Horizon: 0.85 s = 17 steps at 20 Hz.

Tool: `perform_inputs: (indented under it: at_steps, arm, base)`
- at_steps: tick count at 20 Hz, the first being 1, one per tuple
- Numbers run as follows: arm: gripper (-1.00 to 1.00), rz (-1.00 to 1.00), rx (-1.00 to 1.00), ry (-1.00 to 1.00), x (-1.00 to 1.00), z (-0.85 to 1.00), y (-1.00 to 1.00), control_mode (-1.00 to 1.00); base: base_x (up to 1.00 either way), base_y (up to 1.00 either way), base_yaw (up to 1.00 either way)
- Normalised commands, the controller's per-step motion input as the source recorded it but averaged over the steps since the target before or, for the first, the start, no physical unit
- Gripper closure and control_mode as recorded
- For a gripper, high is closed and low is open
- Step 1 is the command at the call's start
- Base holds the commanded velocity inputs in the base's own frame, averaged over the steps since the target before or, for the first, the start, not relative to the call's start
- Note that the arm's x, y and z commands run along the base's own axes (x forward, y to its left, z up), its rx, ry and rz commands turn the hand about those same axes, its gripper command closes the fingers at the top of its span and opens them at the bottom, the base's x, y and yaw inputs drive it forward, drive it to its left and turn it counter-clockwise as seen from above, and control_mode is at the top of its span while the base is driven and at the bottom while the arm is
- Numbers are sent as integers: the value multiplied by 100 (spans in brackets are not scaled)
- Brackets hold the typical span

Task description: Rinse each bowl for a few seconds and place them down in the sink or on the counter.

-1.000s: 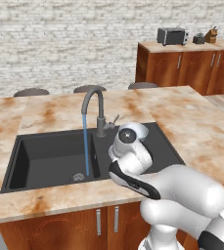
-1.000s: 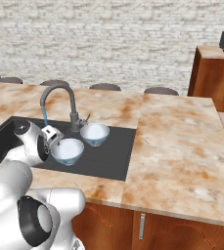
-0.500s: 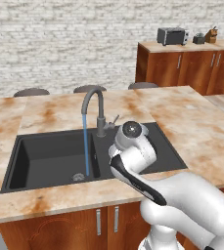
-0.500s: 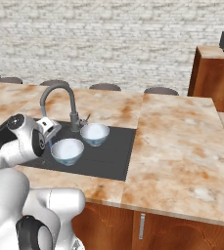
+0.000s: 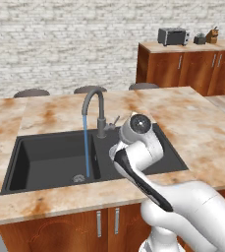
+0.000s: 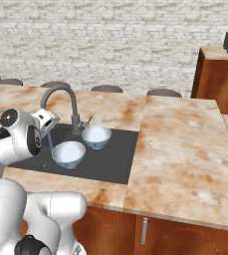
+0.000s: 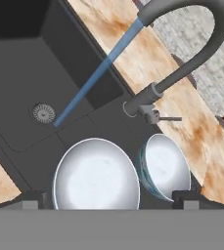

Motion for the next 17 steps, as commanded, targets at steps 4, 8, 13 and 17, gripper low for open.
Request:
perform_inputs:
  at_steps: [4, 8, 13, 17]
  arm:
    - [-100, 0, 1, -10, -22, 54, -14, -100]
    - [-100, 0, 2, -8, -23, 59, -14, -100]
    - [-100, 0, 1, -10, -31, 55, -12, -100]
    - [-100, 1, 0, -13, -45, 48, -4, -100]
  base:
    - [0, 0, 0]
    - [0, 0, 0]
    - [0, 0, 0]
    - [0, 0, 0]
